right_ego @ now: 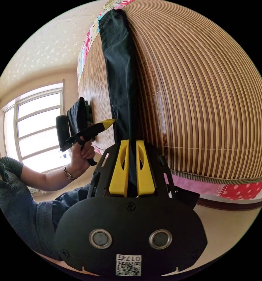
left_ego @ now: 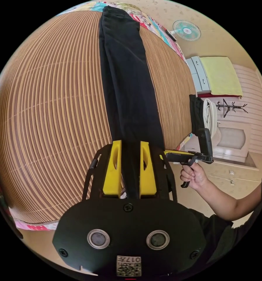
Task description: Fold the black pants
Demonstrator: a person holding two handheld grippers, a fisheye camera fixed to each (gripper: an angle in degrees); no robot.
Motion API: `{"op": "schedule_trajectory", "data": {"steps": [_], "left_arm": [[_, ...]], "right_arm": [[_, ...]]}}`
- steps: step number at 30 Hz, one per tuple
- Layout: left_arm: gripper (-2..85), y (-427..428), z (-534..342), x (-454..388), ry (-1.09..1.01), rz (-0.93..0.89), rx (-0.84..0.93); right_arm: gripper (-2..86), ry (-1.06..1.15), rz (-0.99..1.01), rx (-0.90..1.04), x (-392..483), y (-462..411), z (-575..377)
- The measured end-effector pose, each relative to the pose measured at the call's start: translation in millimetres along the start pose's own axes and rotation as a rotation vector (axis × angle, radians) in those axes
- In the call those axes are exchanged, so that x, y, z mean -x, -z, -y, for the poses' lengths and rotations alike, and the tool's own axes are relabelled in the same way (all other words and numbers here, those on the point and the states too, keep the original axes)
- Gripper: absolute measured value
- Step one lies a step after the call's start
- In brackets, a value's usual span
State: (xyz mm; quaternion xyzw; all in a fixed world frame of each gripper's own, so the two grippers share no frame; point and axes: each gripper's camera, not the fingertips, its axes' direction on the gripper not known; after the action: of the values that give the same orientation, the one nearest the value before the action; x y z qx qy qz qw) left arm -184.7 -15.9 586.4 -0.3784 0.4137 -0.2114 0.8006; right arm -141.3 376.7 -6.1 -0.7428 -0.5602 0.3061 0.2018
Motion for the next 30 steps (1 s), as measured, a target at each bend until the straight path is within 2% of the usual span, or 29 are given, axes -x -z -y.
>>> {"op": "schedule_trajectory", "data": {"steps": [9,12,16,19,26,30], "left_arm": [[6.0,-9.5,-3.4,-21.0,-0.002,0.05,0.0],[0.8,-4.6,-6.5,-30.9,-0.028,0.01,0.019],[-0.5,31.9,-21.5,-39.0,-0.027,-0.102,-0.083],[-0.7,38.5,-30.7,-35.8,0.009,-0.122,-0.086],[0.5,16.9,-36.6,-28.7,0.117,-0.126,-0.068],[6.5,35.5,-29.8,-12.1,0.173,-0.213,-0.172]], "right_arm": [[2.9,-0.031,0.033,0.011,-14.5,-2.8,4.5],[2.9,-0.037,0.059,-0.002,-14.4,1.7,-1.4],[2.5,0.021,0.194,-0.057,-8.1,10.9,-17.5],[2.5,-0.025,0.26,-0.06,-16.9,6.6,-24.8],[4.0,-0.013,0.072,0.046,-19.3,-10.8,-25.6],[6.6,0.014,0.075,-0.04,-22.4,18.7,-22.5]]}}
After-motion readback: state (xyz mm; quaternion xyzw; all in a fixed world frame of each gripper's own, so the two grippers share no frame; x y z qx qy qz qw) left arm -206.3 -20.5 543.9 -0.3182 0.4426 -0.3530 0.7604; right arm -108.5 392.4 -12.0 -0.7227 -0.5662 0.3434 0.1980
